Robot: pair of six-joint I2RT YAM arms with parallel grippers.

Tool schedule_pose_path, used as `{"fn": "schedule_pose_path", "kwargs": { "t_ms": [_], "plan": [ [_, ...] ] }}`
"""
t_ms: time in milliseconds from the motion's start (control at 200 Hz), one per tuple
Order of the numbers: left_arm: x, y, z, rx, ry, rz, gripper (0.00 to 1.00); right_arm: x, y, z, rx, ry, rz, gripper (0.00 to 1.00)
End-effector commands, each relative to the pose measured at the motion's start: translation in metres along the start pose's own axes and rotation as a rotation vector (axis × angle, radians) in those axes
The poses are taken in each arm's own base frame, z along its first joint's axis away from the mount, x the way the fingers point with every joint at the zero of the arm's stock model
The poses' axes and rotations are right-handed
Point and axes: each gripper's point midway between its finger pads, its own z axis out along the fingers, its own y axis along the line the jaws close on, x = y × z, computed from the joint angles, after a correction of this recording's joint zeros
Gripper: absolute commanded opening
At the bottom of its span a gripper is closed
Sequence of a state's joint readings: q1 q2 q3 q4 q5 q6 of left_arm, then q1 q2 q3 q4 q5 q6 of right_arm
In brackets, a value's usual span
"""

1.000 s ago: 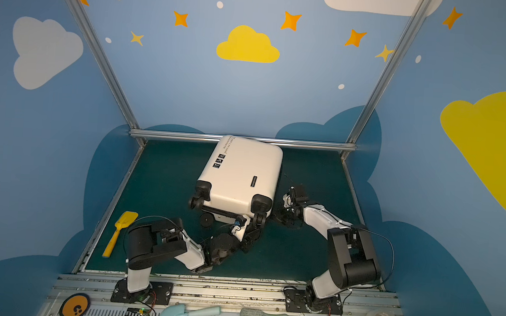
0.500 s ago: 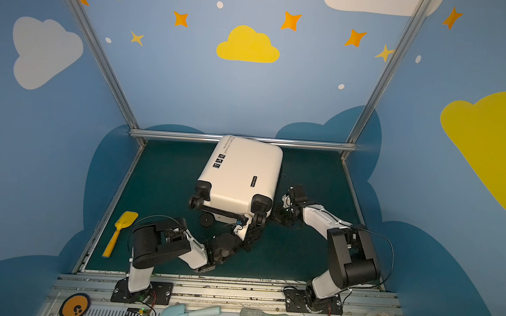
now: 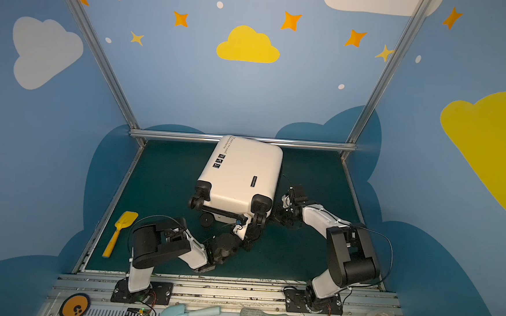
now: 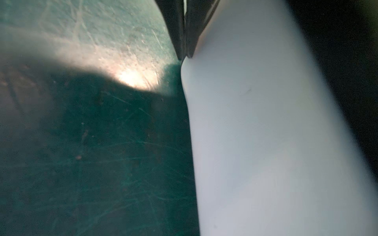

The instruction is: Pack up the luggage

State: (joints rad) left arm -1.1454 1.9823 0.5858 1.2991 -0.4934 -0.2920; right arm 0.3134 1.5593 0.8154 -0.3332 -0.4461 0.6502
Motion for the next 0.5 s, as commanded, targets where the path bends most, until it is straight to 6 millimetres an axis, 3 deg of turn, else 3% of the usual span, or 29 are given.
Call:
{"fn": "schedule_pose_path", "kwargs": {
  "t_ms": [0, 90, 160, 210, 360, 496],
  "plan": [
    [-0.0432, -0.0028, -0.0047, 0.008, -0.133, -0.053, 0.11, 0.0019, 0.0136, 0.0007, -0.036, 0.024, -0.023, 0.07],
    [-0.0437, -0.0075, -0.0069, 0.029, -0.129, -0.049, 0.12, 0.0017, 0.0139, 0.0008, -0.036, 0.024, -0.025, 0.07],
    [-0.0437, -0.0099, -0.0081, 0.035, -0.126, -0.042, 0.26, 0.0011, 0.0143, 0.0007, -0.037, 0.022, -0.026, 0.06],
    [-0.0435, -0.0104, -0.0078, 0.037, -0.122, -0.037, 0.30, 0.0011, 0.0142, 0.0009, -0.037, 0.024, -0.025, 0.06],
    [-0.0434, -0.0089, -0.0061, 0.029, -0.120, -0.022, 0.32, 0.0016, 0.0137, 0.0019, -0.034, 0.027, -0.024, 0.06],
    [-0.0436, -0.0073, -0.0036, 0.025, -0.123, -0.019, 0.27, 0.0018, 0.0137, 0.0020, -0.034, 0.028, -0.024, 0.05]
  ]
}}
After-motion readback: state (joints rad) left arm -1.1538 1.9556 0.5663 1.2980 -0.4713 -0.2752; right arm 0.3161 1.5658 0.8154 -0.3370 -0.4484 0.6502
